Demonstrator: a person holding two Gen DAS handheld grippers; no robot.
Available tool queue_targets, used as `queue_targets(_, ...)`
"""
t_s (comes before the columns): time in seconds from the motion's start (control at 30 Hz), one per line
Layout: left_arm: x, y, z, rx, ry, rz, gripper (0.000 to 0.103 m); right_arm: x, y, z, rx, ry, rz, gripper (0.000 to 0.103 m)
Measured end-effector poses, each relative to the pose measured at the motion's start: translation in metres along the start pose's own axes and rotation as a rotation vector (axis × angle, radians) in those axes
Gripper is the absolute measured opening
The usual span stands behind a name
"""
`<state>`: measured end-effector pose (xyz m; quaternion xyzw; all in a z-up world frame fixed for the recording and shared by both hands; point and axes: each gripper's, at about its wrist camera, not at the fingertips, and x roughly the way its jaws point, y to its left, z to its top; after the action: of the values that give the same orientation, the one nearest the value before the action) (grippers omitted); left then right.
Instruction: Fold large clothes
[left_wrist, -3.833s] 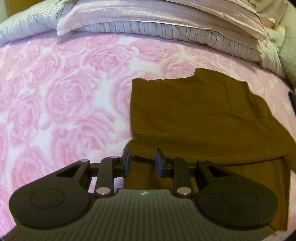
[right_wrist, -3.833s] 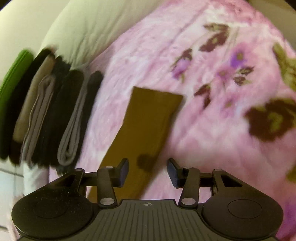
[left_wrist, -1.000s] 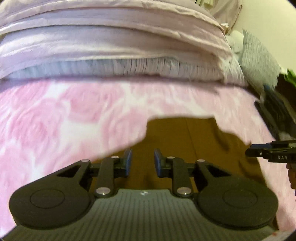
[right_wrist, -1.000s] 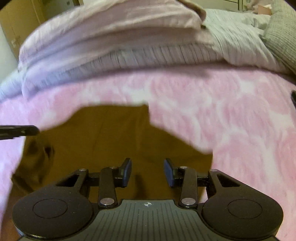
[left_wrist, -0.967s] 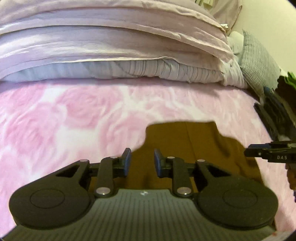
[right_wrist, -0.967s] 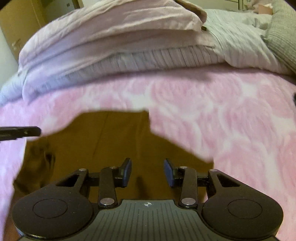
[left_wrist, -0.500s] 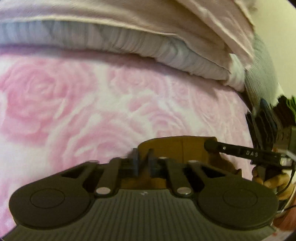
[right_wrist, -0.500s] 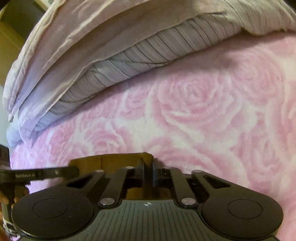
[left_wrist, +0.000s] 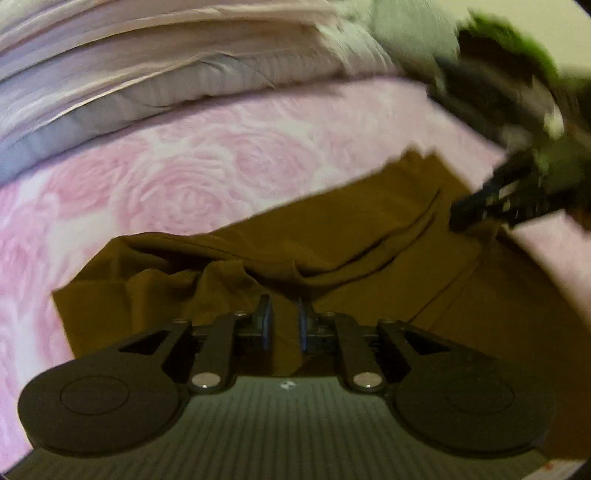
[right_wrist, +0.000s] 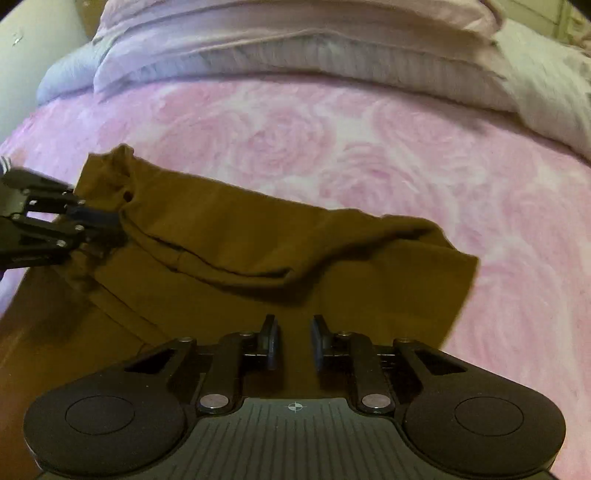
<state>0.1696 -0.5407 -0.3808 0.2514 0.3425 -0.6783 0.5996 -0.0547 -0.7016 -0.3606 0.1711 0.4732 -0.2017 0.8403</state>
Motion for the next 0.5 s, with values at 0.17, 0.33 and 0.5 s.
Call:
queue_targets(0.17, -0.004, 0.011, 0.029, -0.094, -0.126, 0.002, 0.018, -0.02, -0.002, 0.022, 0.196, -0.215, 0.054, 0.018)
queue_targets(0.33, 0.043, -0.001, 0.012, 0.06, -0.029, 0.101, 0.018, 0.044, 0.01, 0.014, 0.208, -0.125, -0.026, 0.017)
queue_targets(0.5, 0.008, -0.01, 0.01, 0.045, -0.073, 0.129, 0.018, 0.019, 0.032, 0.013, 0.183, -0.162, -0.077, 0.018)
